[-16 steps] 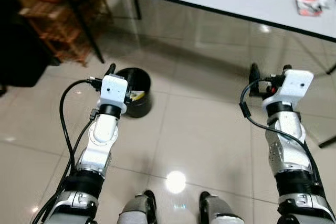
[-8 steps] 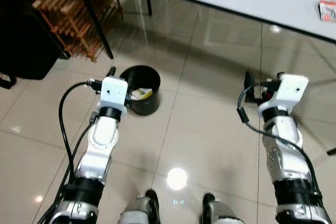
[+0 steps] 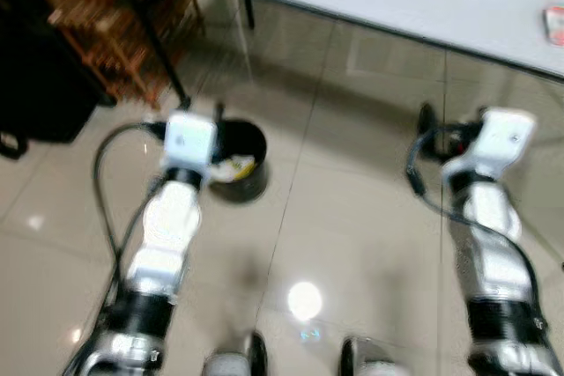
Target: Picking trash to rubbish bin
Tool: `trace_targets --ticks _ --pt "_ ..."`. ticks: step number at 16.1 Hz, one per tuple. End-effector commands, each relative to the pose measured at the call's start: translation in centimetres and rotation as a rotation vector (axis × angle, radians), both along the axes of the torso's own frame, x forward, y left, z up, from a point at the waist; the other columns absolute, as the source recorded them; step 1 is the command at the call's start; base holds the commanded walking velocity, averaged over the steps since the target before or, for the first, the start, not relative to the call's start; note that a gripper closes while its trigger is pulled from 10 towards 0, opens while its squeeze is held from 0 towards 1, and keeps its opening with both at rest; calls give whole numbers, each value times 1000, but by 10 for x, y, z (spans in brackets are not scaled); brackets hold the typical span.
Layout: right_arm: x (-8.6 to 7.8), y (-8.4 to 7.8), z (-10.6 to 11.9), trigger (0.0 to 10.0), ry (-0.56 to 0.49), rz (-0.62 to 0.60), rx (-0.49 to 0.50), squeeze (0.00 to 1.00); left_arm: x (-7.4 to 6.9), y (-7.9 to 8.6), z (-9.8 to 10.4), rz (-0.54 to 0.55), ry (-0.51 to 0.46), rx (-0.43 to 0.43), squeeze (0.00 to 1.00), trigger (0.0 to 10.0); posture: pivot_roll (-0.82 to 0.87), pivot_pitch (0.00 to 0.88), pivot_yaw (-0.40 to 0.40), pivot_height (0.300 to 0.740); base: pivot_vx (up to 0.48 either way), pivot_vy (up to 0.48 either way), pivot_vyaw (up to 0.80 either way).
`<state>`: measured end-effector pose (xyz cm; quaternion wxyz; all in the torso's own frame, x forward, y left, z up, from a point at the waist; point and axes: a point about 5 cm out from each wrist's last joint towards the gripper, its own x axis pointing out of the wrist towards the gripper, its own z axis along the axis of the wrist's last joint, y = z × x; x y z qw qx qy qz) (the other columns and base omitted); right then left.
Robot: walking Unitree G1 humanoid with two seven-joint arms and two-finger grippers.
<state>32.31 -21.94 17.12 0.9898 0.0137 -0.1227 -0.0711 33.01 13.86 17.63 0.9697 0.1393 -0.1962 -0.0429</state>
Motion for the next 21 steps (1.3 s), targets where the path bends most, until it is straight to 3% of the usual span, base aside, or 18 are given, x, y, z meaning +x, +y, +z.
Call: trace_targets --ticks 1,4,17,21 --pt "1 8 4 10000 -10 20 5 0 -1 10 0 23 7 18 0 10000 29 232 93 740 375 0 0" --pt "0 9 6 10000 -8 29 18 0 -2 9 1 20 8 18 0 10000 29 232 95 740 375 0 0" --pt "2 12 6 10000 5 29 38 0 -1 8 0 0 27 25 0 10000 29 244 103 740 364 0 -800" --pt "2 11 9 10000 -8 15 40 0 -1 6 1 -10 26 26 0 10000 24 243 104 740 343 0 0"
